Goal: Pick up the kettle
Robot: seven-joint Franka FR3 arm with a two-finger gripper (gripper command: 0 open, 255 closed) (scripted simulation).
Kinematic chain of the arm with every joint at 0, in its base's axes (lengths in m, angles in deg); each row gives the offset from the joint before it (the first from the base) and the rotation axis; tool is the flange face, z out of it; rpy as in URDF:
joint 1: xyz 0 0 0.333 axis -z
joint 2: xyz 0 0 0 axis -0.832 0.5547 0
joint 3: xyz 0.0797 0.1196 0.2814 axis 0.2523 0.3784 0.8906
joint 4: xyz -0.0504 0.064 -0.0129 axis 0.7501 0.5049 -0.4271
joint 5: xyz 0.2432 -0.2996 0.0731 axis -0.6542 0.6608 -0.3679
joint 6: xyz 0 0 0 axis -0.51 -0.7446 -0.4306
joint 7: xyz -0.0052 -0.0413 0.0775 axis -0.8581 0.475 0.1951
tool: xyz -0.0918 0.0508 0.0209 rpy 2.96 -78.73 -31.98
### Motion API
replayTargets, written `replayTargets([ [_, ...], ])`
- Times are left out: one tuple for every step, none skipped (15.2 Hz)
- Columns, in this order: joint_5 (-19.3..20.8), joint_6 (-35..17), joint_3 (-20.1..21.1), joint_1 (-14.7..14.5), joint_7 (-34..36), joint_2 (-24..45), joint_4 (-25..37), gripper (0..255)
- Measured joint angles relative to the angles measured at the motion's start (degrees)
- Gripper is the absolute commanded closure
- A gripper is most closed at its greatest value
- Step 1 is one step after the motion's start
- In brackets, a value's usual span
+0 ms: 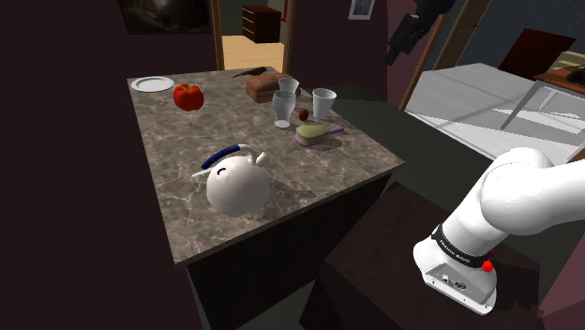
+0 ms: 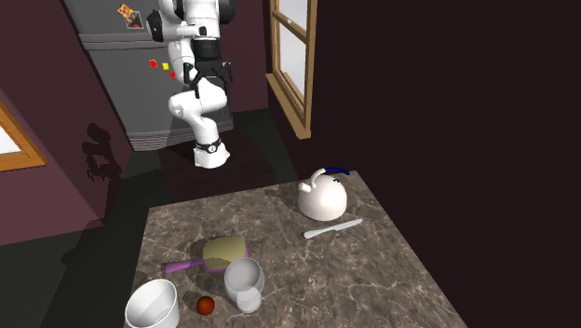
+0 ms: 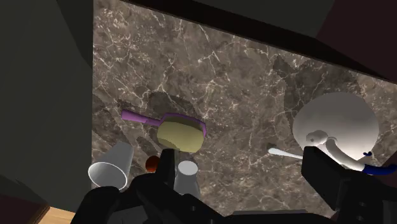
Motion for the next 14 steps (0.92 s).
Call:
replayTargets([
  [0.0, 0.0, 0.0, 0.0, 0.0, 0.0, 0.0, 0],
  [0.0, -0.4, 0.0, -0.3, -0.6, 1.1, 0.4, 0],
  [0.0, -0.9, 0.1, -0.8, -1.5, 2.8, 1.1, 0],
  [0.1, -1.6, 0.0, -1.3, -2.7, 4.8, 1.7, 0],
  [0.2, -2.2, -0.1, -1.9, -4.0, 7.0, 2.8, 0],
  [0.3, -2.8, -0.1, -2.5, -5.4, 9.3, 3.7, 0],
  [0.5, -3.7, -0.4, -2.9, -7.0, 11.4, 4.3, 0],
  [0.6, -4.3, -0.5, -3.4, -8.5, 13.5, 5.1, 0],
  [0.7, -5.0, -0.4, -4.0, -9.8, 16.1, 6.4, 0],
  [0.8, -5.7, -0.3, -4.5, -11.2, 18.3, 7.2, 0],
  [0.9, -6.4, -0.4, -5.0, -12.7, 20.3, 7.7, 0],
  [1.0, -6.6, -0.2, -5.5, -14.1, 22.6, 9.1, 0],
  [1.1, -6.7, -0.1, -6.0, -15.5, 24.8, 10.5, 0],
  [1.2, -6.8, 0.1, -6.5, -16.9, 26.9, 11.7, 0],
])
